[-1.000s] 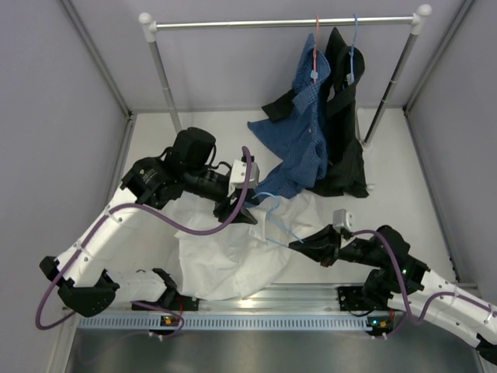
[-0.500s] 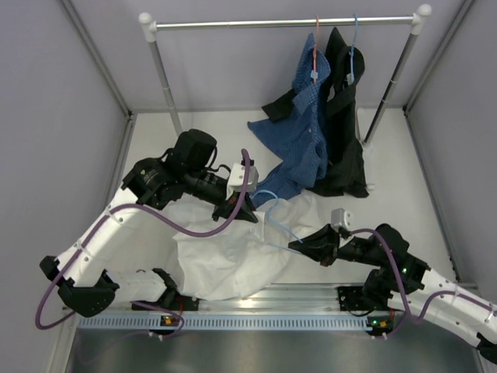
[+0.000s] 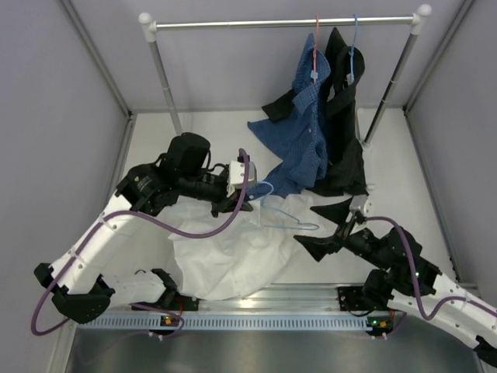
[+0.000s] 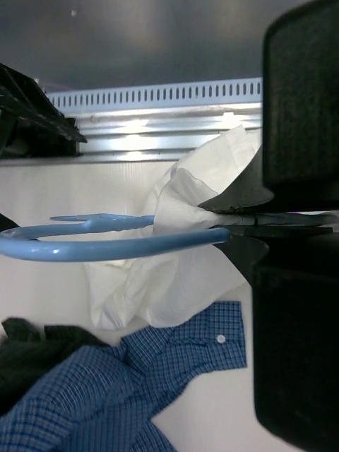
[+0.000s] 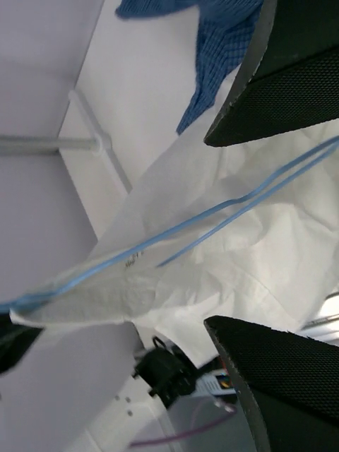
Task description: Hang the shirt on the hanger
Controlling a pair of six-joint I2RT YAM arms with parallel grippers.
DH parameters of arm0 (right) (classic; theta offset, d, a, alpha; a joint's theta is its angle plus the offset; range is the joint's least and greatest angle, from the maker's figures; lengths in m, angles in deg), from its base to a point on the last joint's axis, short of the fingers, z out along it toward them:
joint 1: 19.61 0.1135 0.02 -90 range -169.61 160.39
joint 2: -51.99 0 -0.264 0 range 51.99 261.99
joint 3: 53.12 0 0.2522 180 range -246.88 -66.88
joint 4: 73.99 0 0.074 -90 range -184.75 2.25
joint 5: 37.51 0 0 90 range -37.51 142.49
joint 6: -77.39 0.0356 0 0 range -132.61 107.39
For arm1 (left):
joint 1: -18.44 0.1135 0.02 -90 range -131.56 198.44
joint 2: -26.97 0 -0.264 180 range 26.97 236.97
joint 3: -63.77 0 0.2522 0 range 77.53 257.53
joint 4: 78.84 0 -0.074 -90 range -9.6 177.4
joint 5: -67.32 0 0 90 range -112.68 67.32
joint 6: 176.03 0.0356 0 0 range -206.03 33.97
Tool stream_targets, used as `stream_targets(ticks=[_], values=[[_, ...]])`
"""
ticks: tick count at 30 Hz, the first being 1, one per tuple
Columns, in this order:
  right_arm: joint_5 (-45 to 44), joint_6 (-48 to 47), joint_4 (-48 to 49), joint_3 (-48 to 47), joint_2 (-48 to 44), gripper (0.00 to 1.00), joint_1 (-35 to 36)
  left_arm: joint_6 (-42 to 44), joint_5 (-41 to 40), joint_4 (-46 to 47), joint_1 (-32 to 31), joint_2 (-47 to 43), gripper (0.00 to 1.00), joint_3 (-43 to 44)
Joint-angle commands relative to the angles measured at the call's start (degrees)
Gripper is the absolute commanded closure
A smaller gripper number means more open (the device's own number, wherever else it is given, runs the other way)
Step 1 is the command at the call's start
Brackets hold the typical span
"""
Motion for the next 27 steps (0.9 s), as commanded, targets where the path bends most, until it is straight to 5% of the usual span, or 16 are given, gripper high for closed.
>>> stream_targets(ticks=[1,6,9,15,27], values=[[-23.39,6.91,-7.39,-1.87,-4.68,0.0,0.67,-3.33,-9.39,7.93,0.16,-4.32,1.0,-2.02],[-29.62,11.06,-13.9,-2.75,-9.7,0.01,0.67,-6.67,-23.05,15.58,0.16,-8.98,1.0,-6.59],[-27.09,14.48,-16.28,-3.98,-4.72,0.1,0.67,-10.1,-29.25,18.49,0.16,-9.43,1.0,-6.43],[-11.08,17.65,-3.47,-1.79,14.16,0.23,0.75,-12.3,-25.4,18.84,0.16,-10.57,1.0,-6.42],[-7.73,17.48,19.03,0.94,35.29,0.37,-8.12,-13.62,-22.23,20.6,0.16,-14.69,1.0,-10.99]])
